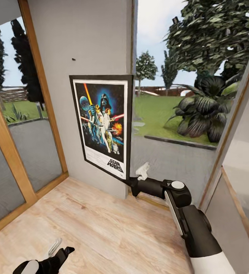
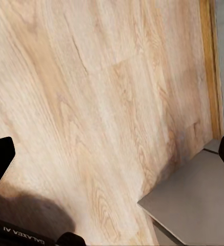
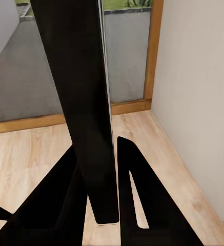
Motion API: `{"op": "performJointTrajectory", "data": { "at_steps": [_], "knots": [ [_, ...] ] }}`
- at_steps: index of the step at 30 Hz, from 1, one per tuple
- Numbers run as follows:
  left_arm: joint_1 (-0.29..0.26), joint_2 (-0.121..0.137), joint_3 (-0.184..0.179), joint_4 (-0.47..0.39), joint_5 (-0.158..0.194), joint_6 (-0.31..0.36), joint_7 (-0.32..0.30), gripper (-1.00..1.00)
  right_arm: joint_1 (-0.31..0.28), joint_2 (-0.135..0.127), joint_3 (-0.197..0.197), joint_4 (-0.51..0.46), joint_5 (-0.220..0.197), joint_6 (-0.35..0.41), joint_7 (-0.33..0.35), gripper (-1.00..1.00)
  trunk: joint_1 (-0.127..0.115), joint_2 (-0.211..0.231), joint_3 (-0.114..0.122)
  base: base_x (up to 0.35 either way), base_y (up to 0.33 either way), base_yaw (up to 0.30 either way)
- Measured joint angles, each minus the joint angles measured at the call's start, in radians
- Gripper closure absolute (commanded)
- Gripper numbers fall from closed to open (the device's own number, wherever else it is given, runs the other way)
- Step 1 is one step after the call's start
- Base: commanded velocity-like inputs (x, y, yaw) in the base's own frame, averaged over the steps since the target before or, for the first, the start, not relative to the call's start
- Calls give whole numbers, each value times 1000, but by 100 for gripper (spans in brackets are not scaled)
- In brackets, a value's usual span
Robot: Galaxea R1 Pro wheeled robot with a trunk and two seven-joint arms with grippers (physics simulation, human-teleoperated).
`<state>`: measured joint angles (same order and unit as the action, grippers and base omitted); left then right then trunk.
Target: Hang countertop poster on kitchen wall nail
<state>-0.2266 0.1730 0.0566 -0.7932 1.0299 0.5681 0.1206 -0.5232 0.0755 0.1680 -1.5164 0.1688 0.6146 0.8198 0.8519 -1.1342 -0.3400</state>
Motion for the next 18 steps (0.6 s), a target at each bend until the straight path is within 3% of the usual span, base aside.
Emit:
{"op": "performJointTrajectory", "data": {
  "at_steps": [4,13,15,17,18],
  "knots": [
    [0,-3,-2,-1,2,0,-1,-100,-56,5,1,49,-6,16,0,100,0,0,0,267,265,0],
    [-1,-6,-2,-13,3,2,-2,-100,-64,7,4,36,-8,17,3,100,0,0,0,245,243,0],
    [-3,-5,-1,-19,24,7,1,-100,-63,6,4,21,-8,18,4,100,0,0,0,91,90,0],
    [-7,-3,-3,-29,93,12,18,-100,-62,5,4,8,-10,20,5,100,0,0,0,24,24,0],
    [-8,-2,-4,-32,106,12,22,-100,-62,5,4,6,-9,20,5,100,0,0,0,15,15,0]
  ]
}}
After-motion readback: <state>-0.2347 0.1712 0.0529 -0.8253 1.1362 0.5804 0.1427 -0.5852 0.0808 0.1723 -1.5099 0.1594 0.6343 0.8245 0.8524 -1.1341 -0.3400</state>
